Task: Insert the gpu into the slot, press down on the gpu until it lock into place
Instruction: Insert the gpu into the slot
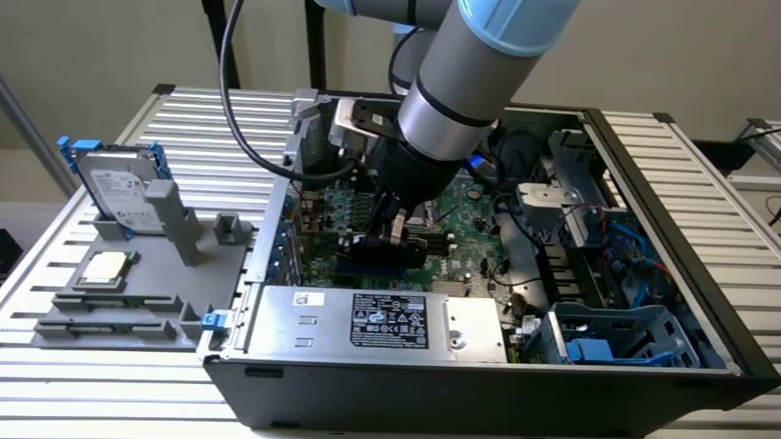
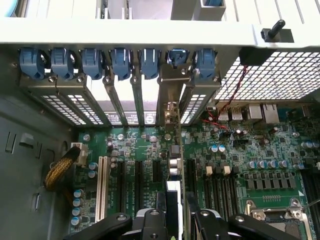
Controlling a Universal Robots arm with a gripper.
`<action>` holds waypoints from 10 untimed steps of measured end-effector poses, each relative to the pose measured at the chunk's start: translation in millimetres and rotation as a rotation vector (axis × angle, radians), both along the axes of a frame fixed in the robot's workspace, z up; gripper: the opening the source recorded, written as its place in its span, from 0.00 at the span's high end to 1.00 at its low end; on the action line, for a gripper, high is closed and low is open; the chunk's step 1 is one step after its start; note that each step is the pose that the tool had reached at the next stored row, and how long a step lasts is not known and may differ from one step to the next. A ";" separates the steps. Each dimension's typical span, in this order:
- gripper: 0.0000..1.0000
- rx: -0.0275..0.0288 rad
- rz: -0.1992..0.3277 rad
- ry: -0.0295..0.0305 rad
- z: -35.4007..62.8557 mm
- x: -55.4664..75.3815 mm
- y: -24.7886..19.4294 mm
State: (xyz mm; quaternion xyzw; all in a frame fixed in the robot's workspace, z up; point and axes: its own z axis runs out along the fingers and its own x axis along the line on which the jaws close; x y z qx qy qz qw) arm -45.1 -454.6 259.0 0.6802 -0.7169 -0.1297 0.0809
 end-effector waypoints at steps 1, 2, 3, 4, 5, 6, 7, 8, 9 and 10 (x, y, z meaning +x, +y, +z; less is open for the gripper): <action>0.74 0.0000 0.000 0.0000 0.0 0.0 0.0; 0.74 0.0001 0.000 -0.0001 0.0 0.0 0.0; 0.74 0.0000 0.000 -0.0001 0.0 -0.1 0.0; 0.74 0.0001 0.000 -0.0001 -0.1 -0.1 0.1; 0.74 0.0001 0.000 -0.0001 -0.1 -0.1 0.1; 0.74 0.0000 0.000 0.0000 -0.1 -0.1 0.1; 0.74 -0.0001 0.000 -0.0001 -0.1 -0.1 0.1; 0.74 -0.0001 0.000 0.0000 -0.2 -0.1 0.1; 0.74 0.0000 0.000 0.0000 -0.4 -0.1 0.1; 0.74 0.0000 0.000 -0.0001 -0.5 -0.1 0.1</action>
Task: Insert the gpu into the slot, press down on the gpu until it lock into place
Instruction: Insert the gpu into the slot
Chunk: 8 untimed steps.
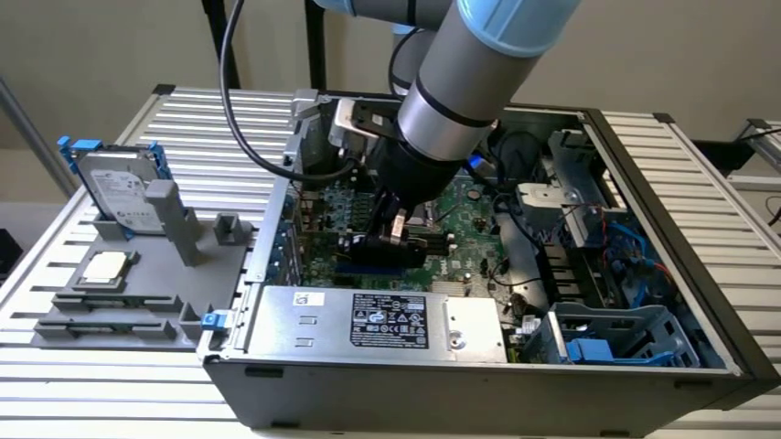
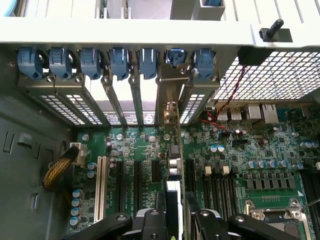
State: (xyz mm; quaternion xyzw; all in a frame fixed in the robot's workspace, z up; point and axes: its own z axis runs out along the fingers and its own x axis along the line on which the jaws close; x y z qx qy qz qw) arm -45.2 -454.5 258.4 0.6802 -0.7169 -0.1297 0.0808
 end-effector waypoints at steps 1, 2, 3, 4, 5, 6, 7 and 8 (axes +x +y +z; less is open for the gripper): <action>0.74 0.0000 0.000 0.0000 -0.5 0.0 0.0; 0.74 -0.0004 0.000 0.0002 -1.0 0.0 0.0; 0.74 -0.0006 0.000 0.0002 -1.2 0.0 0.0; 0.74 -0.0009 0.000 0.0002 -1.3 0.0 0.0; 0.74 -0.0012 0.000 0.0001 -1.4 0.0 0.0; 0.74 -0.0018 0.000 0.0002 -1.5 0.0 0.0; 0.74 -0.0023 0.000 0.0002 -1.6 0.0 -0.1; 0.74 -0.0027 0.000 0.0002 -1.8 0.0 -0.1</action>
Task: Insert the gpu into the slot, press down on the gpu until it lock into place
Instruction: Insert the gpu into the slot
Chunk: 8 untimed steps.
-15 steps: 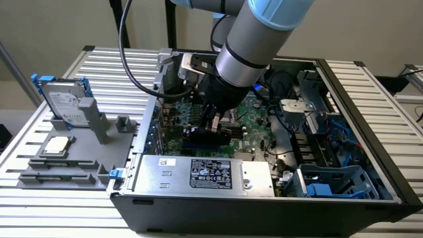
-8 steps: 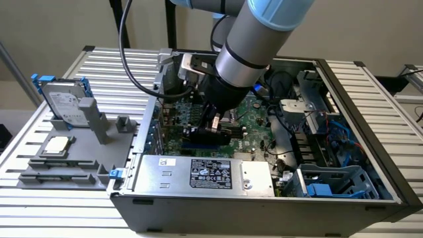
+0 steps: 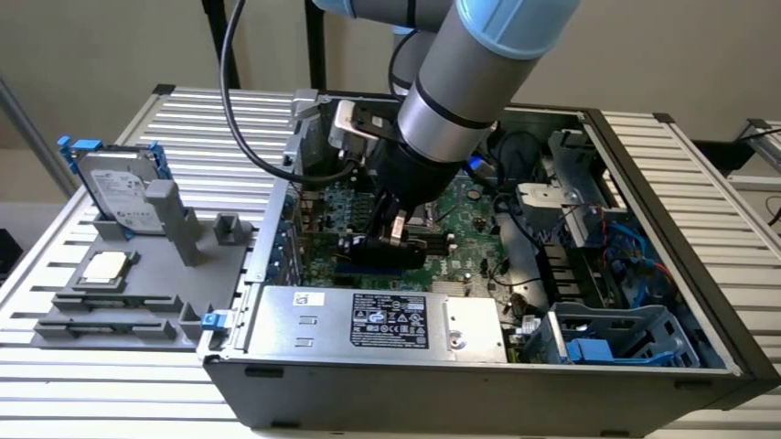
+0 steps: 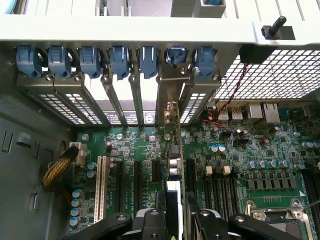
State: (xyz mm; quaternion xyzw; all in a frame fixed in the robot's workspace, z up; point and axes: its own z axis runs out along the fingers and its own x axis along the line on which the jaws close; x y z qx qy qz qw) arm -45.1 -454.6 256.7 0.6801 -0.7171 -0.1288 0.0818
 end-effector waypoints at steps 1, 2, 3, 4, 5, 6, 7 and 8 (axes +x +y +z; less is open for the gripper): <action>0.74 -0.0005 0.000 0.0000 -0.1 0.0 0.0; 0.74 -0.0010 0.000 0.0000 -0.3 0.0 0.0; 0.74 -0.0014 0.000 0.0001 -0.4 0.0 0.0; 0.74 -0.0018 0.000 0.0001 -0.6 0.0 0.0; 0.74 -0.0019 0.000 0.0000 -1.0 0.0 0.0; 0.74 -0.0024 0.000 0.0002 -1.1 0.1 -0.1; 0.74 -0.0029 0.000 0.0003 -1.3 0.1 -0.1; 0.74 -0.0030 0.000 0.0003 -1.6 0.2 -0.1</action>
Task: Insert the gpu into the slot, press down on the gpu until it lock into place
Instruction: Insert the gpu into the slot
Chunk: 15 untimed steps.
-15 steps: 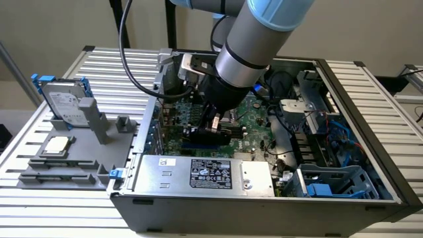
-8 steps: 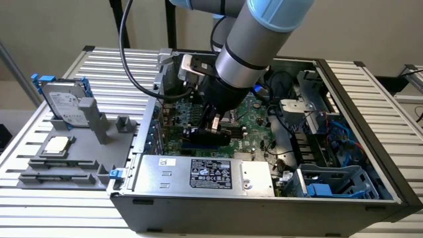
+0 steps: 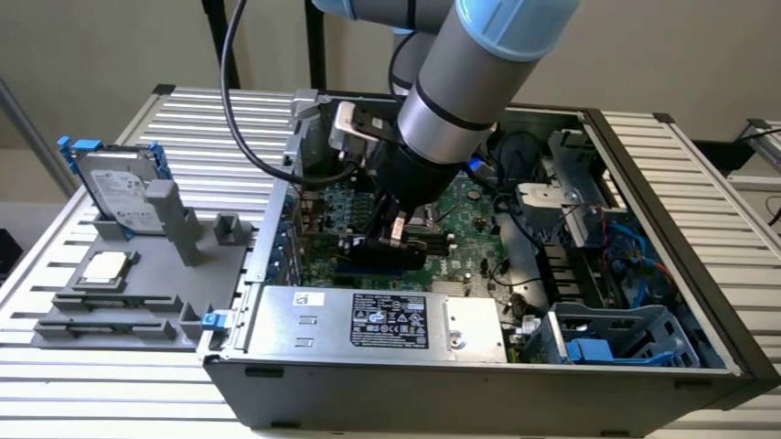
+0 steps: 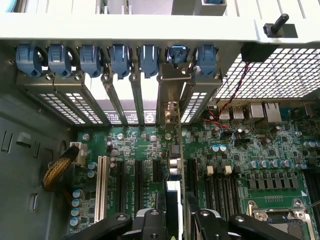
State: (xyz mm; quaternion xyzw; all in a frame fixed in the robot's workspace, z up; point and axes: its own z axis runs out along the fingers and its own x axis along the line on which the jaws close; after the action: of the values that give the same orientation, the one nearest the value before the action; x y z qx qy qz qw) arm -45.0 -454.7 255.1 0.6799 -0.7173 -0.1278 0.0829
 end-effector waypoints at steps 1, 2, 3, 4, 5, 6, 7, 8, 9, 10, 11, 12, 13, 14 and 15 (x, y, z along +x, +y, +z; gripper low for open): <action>0.74 -0.0002 0.000 0.0000 -0.2 0.0 0.0; 0.74 -0.0002 0.000 0.0000 -0.5 0.0 0.0; 0.74 -0.0003 0.000 0.0001 -0.9 0.0 0.0; 0.74 -0.0004 0.000 0.0002 -1.1 0.0 0.0; 0.74 -0.0007 0.000 0.0005 -1.3 0.0 0.0; 0.74 -0.0008 0.000 0.0007 -1.5 0.0 -0.1; 0.74 -0.0007 0.000 0.0010 -1.8 0.0 -0.1; 0.74 -0.0007 0.000 0.0013 -2.0 0.0 -0.1; 0.74 -0.0005 0.000 0.0016 -2.3 0.0 0.0; 0.74 -0.0005 0.000 0.0018 -2.6 0.0 0.0; 0.74 -0.0006 0.000 0.0020 -2.9 0.0 0.0; 0.74 -0.0007 0.000 0.0024 -3.1 0.0 -0.1; 0.74 -0.0008 0.000 0.0026 -3.5 0.0 -0.1; 0.74 -0.0007 0.000 0.0029 -3.9 0.0 0.0; 0.74 -0.0007 0.000 0.0032 -4.1 0.0 0.0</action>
State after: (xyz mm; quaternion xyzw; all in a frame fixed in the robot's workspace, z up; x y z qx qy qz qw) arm -45.0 -454.7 251.0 0.6797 -0.7172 -0.1286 0.0843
